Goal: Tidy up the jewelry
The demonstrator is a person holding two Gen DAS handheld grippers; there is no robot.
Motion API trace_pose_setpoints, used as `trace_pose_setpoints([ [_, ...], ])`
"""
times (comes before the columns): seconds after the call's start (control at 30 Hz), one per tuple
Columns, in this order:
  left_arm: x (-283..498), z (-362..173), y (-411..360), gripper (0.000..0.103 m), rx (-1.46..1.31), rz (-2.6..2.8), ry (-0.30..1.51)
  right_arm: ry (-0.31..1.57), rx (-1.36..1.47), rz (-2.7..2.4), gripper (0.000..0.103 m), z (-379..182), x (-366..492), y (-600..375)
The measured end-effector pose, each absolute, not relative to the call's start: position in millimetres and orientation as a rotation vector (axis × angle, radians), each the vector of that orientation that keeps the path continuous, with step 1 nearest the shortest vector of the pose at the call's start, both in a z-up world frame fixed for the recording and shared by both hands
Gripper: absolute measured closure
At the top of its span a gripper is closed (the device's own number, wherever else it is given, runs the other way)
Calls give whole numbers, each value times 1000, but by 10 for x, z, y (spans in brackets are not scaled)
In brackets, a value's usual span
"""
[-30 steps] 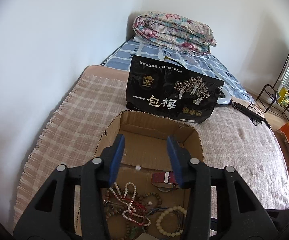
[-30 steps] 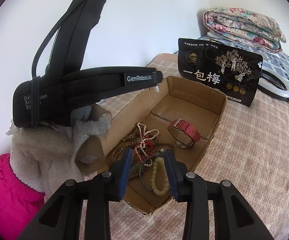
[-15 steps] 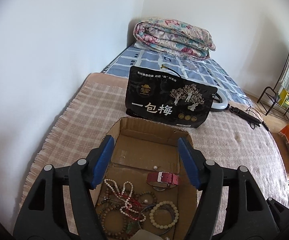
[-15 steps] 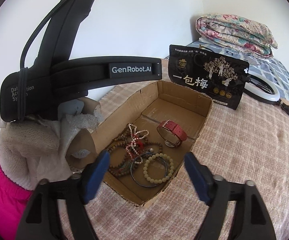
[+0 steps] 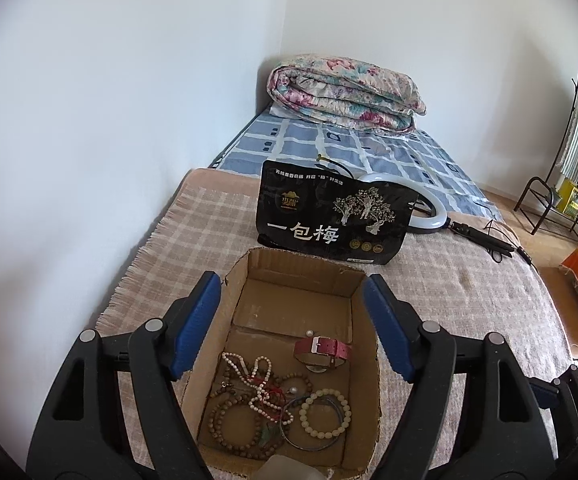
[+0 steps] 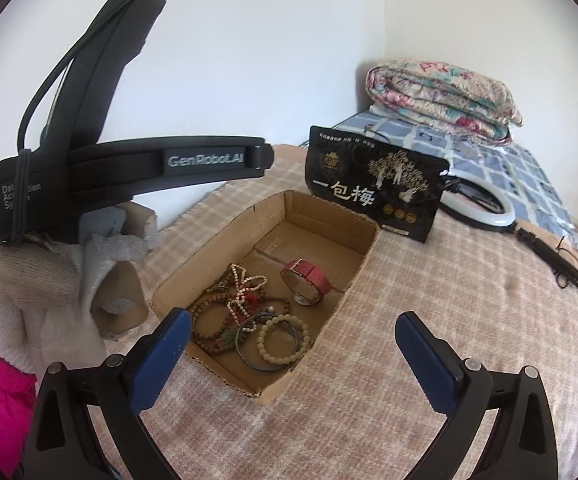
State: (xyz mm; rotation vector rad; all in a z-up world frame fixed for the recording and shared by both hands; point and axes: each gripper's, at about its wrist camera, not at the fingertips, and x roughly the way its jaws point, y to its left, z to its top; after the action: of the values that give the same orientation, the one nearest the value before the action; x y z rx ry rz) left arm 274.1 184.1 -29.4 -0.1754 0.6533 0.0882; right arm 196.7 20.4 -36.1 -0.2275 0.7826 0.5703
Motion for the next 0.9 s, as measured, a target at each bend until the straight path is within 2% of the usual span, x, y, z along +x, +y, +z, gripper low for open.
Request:
trace_pose_setpoints([
  [0.27, 2435, -91, 1742, 25, -160, 90, 624, 763, -228, 539, 0, -259, 1854, 14],
  [0.4, 2306, -5, 1706, 16, -162, 106, 597, 747, -233, 514, 0, -220, 1801, -92],
  [0.9, 1805, -45, 1262, 15, -86, 97, 626, 709, -163, 433, 0, -57, 1836, -596],
])
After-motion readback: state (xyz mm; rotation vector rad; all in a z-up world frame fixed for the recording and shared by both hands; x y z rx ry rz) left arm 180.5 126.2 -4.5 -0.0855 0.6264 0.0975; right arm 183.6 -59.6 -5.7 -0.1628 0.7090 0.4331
